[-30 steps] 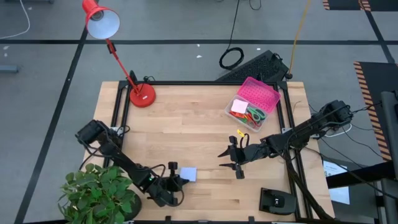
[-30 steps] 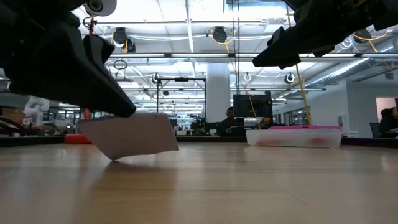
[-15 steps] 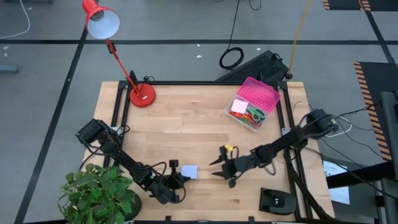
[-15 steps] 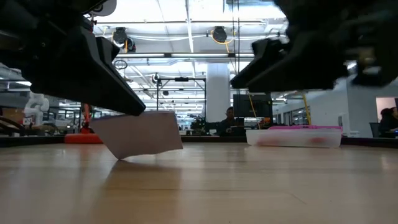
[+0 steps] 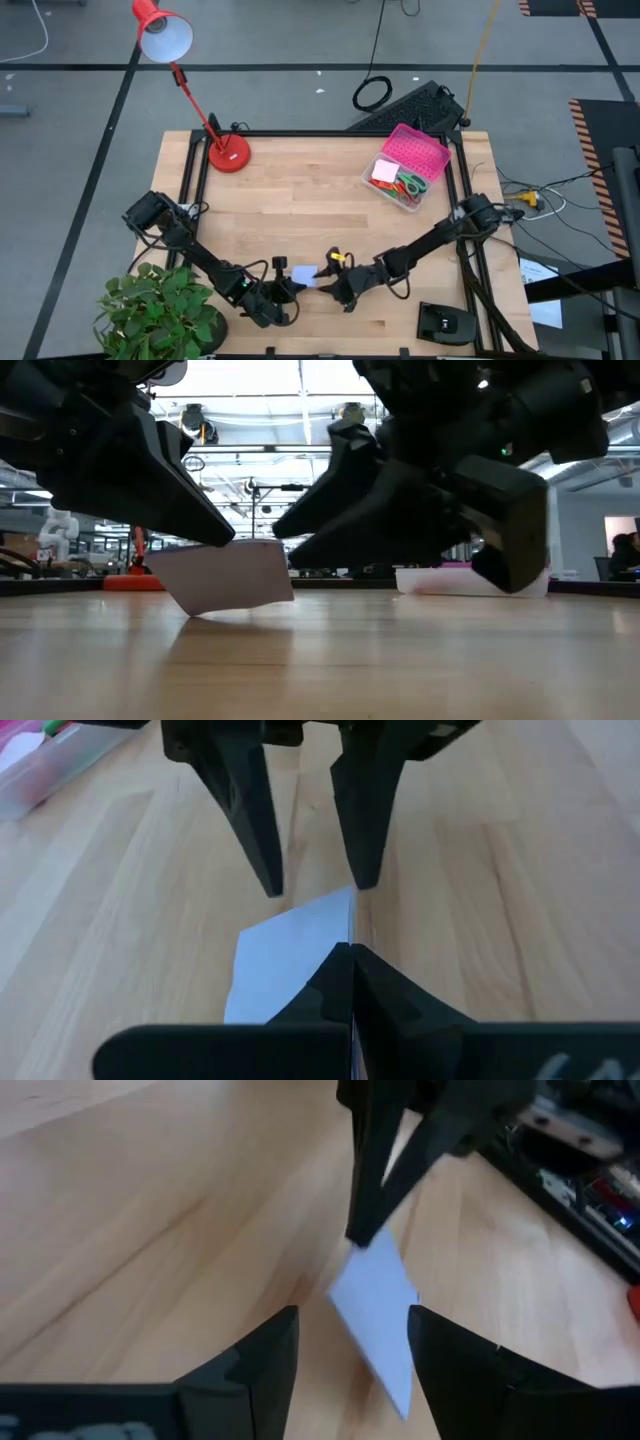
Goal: Pack school essentials
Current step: Put the blue sticky notes into the supply box
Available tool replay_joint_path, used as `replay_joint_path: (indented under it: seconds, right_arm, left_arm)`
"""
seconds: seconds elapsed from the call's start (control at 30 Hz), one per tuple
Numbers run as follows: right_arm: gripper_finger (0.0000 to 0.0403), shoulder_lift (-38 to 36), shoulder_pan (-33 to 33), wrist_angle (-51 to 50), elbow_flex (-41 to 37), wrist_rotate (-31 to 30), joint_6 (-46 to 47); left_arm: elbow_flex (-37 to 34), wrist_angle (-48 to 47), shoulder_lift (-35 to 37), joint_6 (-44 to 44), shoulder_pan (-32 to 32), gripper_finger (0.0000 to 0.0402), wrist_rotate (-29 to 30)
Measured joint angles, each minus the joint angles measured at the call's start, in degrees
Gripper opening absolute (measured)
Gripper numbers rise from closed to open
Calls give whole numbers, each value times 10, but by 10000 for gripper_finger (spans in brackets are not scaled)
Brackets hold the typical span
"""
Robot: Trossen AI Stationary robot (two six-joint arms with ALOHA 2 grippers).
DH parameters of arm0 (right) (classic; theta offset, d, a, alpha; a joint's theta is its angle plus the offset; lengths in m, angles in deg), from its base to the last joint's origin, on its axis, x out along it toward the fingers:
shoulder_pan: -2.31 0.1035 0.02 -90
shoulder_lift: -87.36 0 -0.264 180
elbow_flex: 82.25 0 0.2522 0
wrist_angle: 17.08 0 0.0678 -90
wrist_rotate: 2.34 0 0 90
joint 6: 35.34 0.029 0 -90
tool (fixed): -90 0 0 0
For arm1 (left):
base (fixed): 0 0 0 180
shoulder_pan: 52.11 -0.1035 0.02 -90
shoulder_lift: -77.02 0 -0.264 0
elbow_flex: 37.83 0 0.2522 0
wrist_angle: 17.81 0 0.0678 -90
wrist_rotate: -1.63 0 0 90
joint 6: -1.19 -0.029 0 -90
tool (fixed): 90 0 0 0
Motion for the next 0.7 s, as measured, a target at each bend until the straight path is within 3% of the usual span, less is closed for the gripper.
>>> replay_joint_path:
  seconds: [0.23,0.57,0.7]
  right_arm:
    - [135,17,-6,-1,20,-1,-21]
    - [14,17,-6,-3,20,0,-34]
    - [8,12,-6,-17,20,-1,-34]
  left_arm:
    - [0,3,0,0,0,0,0]
    - [0,15,0,0,0,1,0]
    - [0,17,0,1,0,20,1]
